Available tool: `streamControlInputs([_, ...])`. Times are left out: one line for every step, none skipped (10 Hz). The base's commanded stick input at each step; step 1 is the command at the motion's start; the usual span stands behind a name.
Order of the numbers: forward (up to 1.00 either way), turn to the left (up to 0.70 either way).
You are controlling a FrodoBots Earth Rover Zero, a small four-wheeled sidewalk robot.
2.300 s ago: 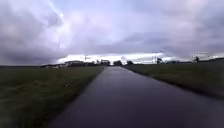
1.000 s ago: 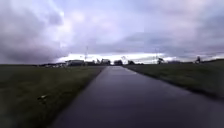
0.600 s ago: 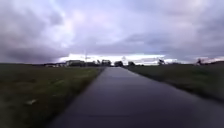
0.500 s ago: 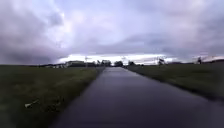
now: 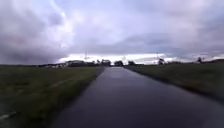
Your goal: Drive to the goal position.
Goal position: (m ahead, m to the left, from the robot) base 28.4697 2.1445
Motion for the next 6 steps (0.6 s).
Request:
streamControlInputs([0.7, 0.0])
streamControlInputs([0.7, 0.0])
streamControlInputs([0.7, 0.0])
streamControlInputs([0.7, 0.0])
streamControlInputs([0.7, 0.0])
streamControlInputs([0.7, 0.0])
